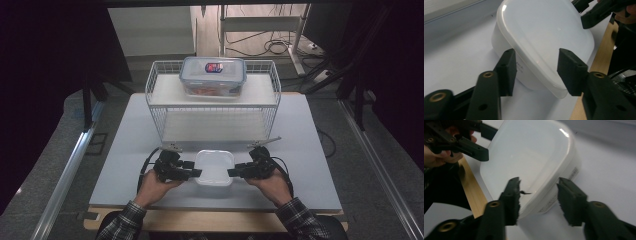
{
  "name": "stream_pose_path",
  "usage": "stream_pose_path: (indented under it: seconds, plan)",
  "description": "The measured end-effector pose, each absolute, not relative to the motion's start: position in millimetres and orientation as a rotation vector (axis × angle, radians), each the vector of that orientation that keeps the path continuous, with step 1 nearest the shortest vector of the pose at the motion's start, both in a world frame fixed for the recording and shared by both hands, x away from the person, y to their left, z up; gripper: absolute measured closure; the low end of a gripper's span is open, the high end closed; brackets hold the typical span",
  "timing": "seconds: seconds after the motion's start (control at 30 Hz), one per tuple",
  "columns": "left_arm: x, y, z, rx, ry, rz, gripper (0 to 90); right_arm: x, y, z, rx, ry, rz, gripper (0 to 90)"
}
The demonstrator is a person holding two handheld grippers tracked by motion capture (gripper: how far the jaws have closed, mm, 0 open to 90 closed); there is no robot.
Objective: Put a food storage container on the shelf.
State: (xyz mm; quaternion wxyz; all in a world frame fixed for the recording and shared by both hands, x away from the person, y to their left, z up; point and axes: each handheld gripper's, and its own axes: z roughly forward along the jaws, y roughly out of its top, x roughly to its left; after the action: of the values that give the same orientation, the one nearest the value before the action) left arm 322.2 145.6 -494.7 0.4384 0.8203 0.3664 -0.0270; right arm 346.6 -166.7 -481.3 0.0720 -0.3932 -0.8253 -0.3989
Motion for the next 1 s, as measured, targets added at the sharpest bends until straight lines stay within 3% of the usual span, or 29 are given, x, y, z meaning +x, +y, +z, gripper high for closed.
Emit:
stream_pose_path:
  seconds: [0.27,0.4,0.7,0.8,1.0]
  plan:
    - [317.7,150.0,-490.9,1.963,0.995,-0.016,68.3,345.0,-172.7,-475.1,-1.262,-2.391,-1.276,75.2]
    - [317.4,153.9,-491.1,1.918,1.023,-0.028,72.7,345.3,-173.6,-475.7,-1.277,-2.368,-1.308,78.3]
    - [313.5,154.8,-490.4,1.899,1.040,-0.050,76.1,343.2,-170.1,-476.9,-1.314,-2.381,-1.351,73.8]
    - [313.0,153.9,-490.0,1.901,1.048,-0.034,77.8,341.6,-169.7,-475.5,-1.333,-2.393,-1.370,78.4]
    - [315.9,152.8,-492.6,1.874,1.069,-0.026,79.3,341.3,-167.8,-473.6,-1.352,-2.432,-1.390,78.6]
